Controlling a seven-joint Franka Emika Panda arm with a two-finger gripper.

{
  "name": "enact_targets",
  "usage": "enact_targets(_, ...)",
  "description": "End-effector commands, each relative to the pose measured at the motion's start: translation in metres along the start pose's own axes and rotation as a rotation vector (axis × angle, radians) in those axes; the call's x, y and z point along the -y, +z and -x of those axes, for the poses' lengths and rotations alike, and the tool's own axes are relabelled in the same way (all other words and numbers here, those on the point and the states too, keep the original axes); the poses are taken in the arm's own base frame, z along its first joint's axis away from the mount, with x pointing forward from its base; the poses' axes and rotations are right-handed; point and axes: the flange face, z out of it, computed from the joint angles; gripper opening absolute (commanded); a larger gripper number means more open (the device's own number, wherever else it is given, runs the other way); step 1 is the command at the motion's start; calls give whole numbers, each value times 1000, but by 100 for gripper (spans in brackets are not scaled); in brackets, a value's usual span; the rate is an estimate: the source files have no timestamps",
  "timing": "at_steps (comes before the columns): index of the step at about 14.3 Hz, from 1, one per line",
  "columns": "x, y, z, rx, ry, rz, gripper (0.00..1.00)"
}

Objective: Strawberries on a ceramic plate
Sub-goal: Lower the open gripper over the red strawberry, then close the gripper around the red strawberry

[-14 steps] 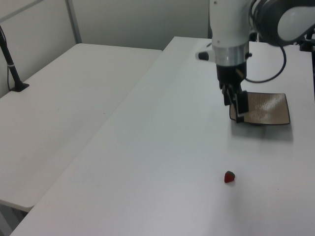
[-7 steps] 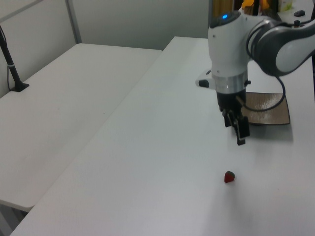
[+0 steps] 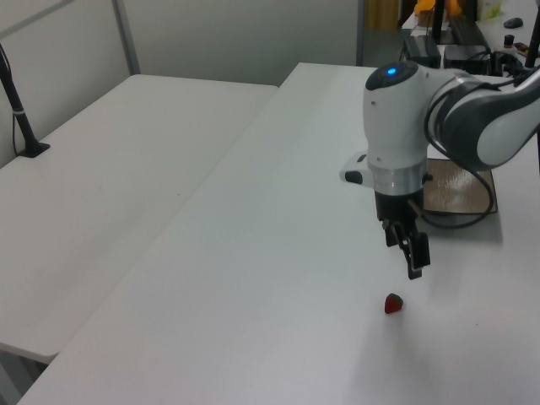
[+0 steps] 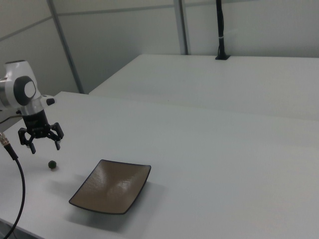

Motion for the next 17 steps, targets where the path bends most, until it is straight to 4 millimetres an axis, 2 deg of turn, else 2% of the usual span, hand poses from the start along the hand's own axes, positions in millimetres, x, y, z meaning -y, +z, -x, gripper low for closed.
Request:
enact_targets(1,9,24,-3,-18,-8,-24,100)
enact_targets(4,8,41,-7,-37,-8,-24,100)
enact_targets(11,9,66,-12,-19,-12,-26,100)
enact_targets(17,15,79,-17,-27,-44,-20,91)
